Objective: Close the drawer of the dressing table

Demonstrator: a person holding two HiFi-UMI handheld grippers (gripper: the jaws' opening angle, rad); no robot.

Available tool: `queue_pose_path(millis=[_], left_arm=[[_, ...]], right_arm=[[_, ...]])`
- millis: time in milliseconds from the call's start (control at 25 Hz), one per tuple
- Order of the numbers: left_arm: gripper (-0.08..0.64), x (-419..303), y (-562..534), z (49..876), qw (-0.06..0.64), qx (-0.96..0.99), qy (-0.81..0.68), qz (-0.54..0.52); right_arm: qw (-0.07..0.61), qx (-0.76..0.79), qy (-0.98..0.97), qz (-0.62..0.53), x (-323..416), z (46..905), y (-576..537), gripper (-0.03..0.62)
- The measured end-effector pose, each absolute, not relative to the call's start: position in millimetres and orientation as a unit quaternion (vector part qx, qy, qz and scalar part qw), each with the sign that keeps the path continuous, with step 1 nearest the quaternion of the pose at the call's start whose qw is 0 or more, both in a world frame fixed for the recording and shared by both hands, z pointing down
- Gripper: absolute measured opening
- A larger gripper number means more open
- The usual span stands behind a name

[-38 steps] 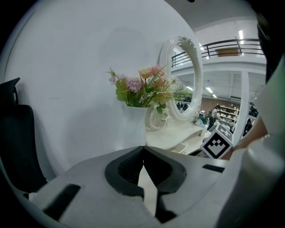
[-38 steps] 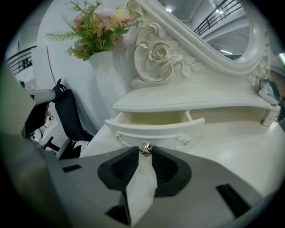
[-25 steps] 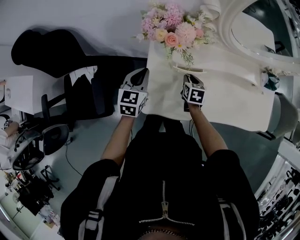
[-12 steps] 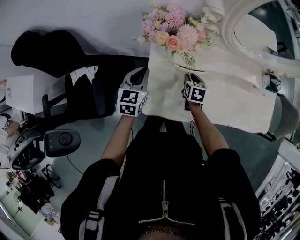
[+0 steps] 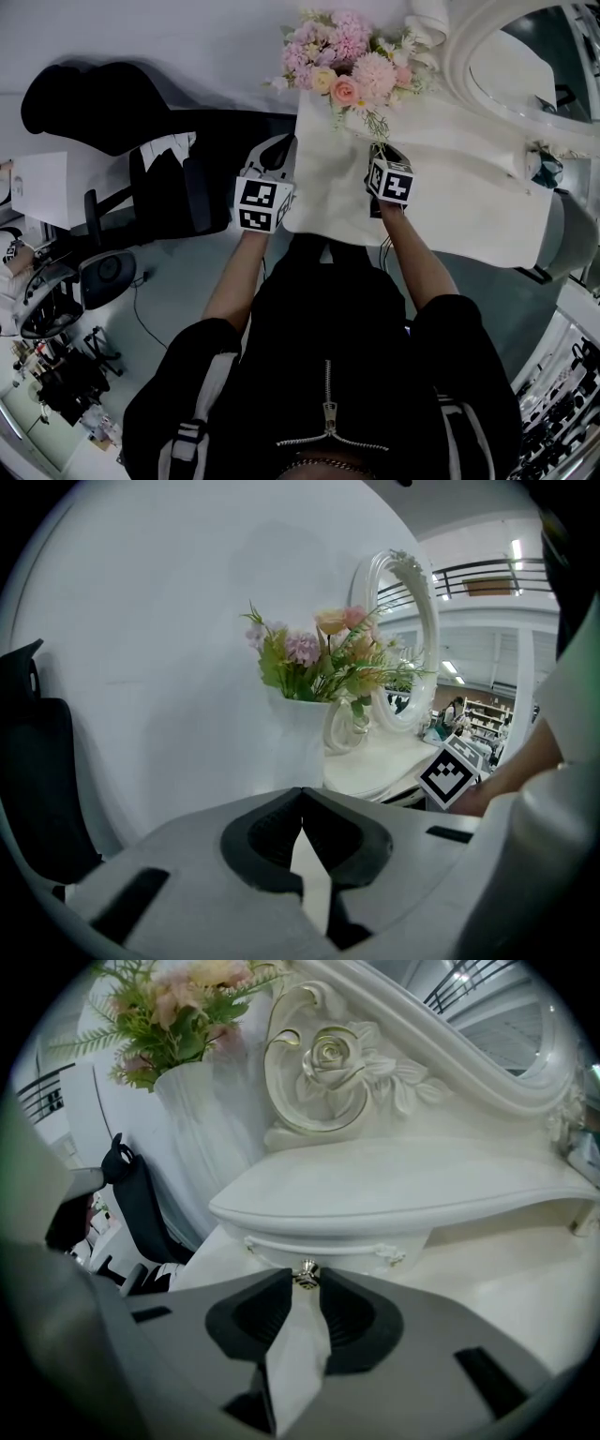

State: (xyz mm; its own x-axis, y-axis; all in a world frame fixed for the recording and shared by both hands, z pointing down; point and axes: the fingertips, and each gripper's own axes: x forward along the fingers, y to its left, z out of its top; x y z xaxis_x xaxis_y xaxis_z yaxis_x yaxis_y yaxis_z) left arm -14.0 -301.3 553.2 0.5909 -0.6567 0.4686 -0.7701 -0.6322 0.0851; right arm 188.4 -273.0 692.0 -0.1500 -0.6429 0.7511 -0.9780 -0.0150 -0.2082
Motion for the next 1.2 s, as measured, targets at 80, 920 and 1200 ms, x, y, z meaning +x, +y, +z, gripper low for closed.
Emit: queue_pose_path(millis=[80, 920, 1200], left_arm=[[0.006, -14.1, -302.0, 553.3, 0.142, 0.88, -0.406, 0.201], [0.006, -7.5, -293.1, 543.0, 0.132, 0.884, -0.403, 0.198], [0.006, 13.0, -280.1, 536.7, 0.12, 0.896, -0.383, 0.19]], right_arm=[[0.227, 0.612, -0.663, 0.367, 189.1, 691.6, -276.2, 0.094], [0.209, 0.603, -0.672, 0.377, 189.8, 685.4, -269.8, 0.144], [0.181, 0.613, -0.689, 0.341, 193.9, 658.8, -241.3, 0.05]])
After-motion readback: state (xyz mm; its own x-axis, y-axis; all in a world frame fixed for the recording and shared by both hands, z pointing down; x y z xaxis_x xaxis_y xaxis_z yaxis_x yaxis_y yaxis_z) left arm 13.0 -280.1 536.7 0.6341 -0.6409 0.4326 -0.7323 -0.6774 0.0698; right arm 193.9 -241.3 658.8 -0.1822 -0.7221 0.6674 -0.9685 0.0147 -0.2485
